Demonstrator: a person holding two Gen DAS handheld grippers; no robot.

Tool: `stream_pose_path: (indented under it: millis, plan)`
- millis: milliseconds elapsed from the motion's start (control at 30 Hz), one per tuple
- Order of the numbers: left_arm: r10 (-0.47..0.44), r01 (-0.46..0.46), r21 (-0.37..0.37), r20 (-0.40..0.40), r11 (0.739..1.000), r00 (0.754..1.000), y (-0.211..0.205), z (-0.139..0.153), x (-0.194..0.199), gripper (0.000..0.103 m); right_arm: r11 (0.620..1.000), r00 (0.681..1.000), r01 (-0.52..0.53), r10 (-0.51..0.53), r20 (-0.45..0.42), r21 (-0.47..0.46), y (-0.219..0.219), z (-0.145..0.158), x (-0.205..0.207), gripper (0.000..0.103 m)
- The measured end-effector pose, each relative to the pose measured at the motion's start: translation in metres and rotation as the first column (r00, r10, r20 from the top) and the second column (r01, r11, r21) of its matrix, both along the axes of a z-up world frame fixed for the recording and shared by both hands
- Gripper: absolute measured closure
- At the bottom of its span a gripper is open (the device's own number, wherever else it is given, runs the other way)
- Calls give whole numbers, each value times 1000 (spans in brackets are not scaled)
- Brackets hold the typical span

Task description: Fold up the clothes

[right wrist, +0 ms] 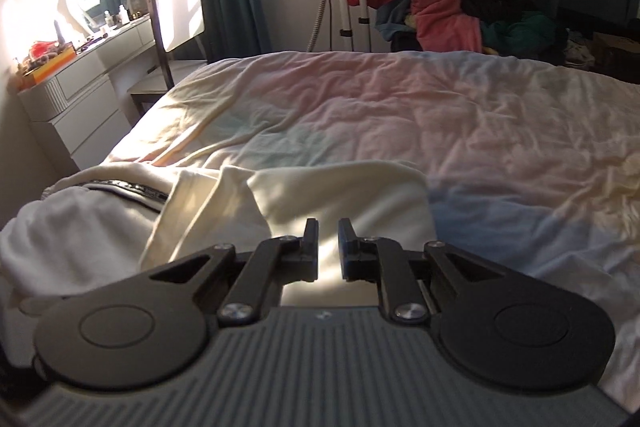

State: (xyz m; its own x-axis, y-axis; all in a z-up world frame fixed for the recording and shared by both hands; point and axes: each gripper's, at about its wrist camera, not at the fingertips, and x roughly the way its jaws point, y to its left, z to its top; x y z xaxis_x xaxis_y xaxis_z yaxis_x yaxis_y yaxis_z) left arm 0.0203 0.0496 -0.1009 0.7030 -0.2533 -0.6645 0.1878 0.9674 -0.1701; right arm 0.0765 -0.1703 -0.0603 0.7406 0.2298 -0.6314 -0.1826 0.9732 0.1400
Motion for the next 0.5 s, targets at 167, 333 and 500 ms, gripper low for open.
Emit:
stream_pose_path:
  millis: [167, 333, 500]
  plan:
    - [25, -25, 16, 6, 1000, 1000, -2, 1, -4, 87, 995, 998, 69, -68, -17, 75, -34, -30, -38, 89]
    - [57, -57, 7, 4, 998, 998, -1, 4, -8, 84, 994, 995, 101, -100, -20, 43, -39, -54, -43, 86]
    - [93, -92, -40, 10, 995, 996, 7, 13, -15, 42, 990, 993, 105, -99, -67, 97, -40, -69, -35, 34]
